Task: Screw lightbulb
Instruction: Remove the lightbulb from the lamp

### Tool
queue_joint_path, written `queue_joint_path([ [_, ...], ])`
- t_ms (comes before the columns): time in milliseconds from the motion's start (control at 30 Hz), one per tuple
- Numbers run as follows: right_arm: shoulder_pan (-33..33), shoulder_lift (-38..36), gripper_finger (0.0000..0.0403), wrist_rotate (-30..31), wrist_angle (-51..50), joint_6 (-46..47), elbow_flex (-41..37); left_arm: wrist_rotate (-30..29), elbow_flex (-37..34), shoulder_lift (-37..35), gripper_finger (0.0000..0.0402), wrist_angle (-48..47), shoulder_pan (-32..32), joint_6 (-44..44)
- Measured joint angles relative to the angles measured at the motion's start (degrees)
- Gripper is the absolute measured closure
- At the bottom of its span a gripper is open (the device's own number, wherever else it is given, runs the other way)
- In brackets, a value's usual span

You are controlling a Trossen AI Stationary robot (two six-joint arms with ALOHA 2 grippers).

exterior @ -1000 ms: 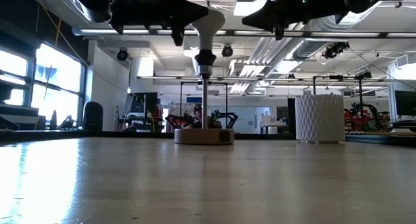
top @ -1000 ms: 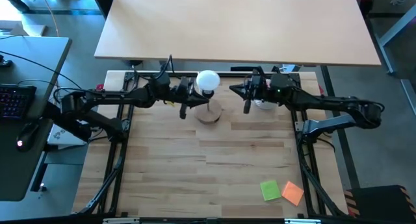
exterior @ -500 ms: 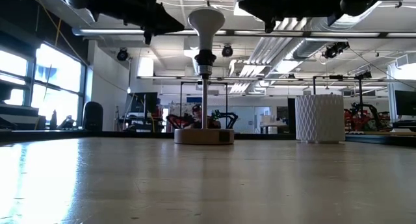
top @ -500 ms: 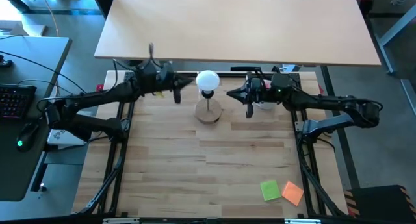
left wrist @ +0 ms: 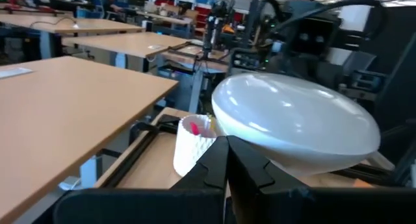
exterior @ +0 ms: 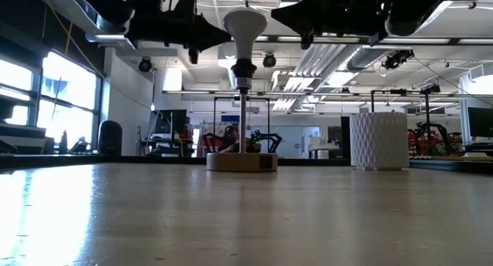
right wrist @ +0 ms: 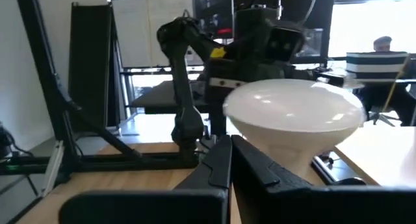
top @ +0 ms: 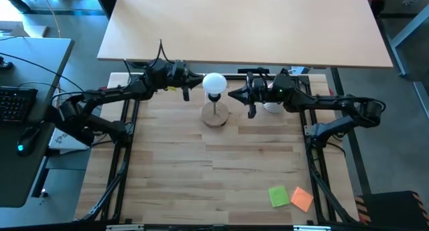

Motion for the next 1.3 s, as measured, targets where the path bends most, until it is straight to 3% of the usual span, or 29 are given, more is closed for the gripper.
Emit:
queue_joint_path([
  [133, -1.3, 0.0, 0.0403, -0.2, 1.1, 1.1, 0.0, 2.5, 0.0, -0.3, 0.0401, 0.6, -0.5, -0.9],
  [767, 0.8, 1.8, 0.0403, -3.3, 4.5, 2.2, 0.0, 1.4, 0.0, -1.3, 0.0401, 0.3, -3.4, -1.5],
  [1133, -1.5, 3.8, 0.0403, -0.1, 7.8, 3.3, 0.0, 0.4, -0.1, -1.4, 0.0402, -2.2, -4.1, -3.1],
  [1300, -3.0, 3.6, 0.0403, 5.2, 7.2, 4.9, 0.0, 3.7, -0.1, -2.6, 0.0402, -7.5, -5.1, -2.7],
])
